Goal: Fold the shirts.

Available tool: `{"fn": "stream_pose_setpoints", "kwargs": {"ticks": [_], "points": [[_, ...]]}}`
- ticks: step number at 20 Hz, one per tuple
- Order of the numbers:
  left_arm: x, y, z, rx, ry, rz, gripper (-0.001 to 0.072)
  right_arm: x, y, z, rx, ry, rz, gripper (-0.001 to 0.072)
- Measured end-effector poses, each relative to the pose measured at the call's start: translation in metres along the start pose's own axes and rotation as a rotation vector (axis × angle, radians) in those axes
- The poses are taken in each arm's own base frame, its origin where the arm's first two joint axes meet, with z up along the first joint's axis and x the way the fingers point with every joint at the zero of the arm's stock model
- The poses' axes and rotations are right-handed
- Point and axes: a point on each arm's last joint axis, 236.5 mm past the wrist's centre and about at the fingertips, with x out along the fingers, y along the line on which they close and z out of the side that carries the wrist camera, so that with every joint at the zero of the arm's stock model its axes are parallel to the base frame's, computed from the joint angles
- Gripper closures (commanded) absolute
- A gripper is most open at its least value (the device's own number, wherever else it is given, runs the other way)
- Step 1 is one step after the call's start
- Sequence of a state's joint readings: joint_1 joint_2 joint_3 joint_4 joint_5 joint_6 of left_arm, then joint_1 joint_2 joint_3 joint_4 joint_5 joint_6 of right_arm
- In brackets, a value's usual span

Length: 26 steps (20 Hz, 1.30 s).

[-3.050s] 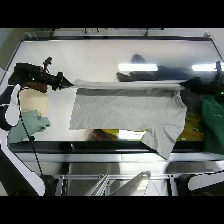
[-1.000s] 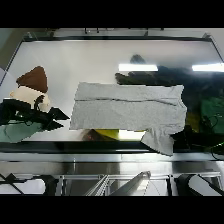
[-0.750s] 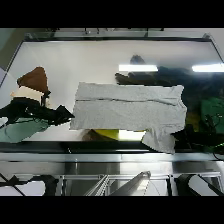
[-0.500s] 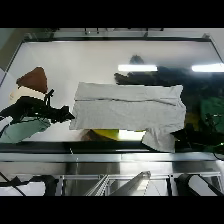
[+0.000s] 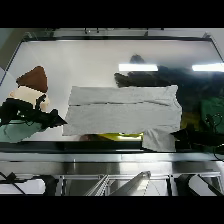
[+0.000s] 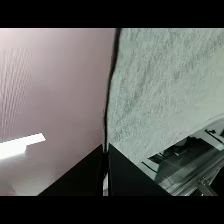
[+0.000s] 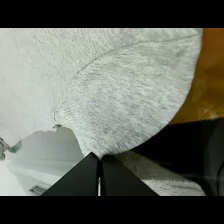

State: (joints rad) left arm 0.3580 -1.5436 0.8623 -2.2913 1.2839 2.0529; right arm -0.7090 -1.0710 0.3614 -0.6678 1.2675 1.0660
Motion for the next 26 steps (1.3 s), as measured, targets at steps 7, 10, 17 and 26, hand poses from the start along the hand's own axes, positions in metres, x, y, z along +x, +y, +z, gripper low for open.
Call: {"fn": "stream_pose_setpoints", "kwargs": {"ticks": [7,10,17,26], "points": [[-0.024,-0.049,0.020,0.099,-0.014,-0.099,0.0686,-0.023,0.072,0.023,-0.124,-0.081,0.229,0.0701],[-0.048,-0.080,0.053,0.196,-0.082,-0.099,0.0687,-0.046,0.098,0.062,-0.203,-0.194,0.246,0.0701],[-0.053,-0.104,0.131,0.223,-0.114,-0.142,0.0687,-0.018,0.100,0.144,-0.266,-0.288,0.171,0.0700],[-0.006,-0.090,0.190,0.209,-0.025,-0.165,0.0289,0.057,0.083,0.205,-0.396,-0.346,0.058,0.0526]]}}
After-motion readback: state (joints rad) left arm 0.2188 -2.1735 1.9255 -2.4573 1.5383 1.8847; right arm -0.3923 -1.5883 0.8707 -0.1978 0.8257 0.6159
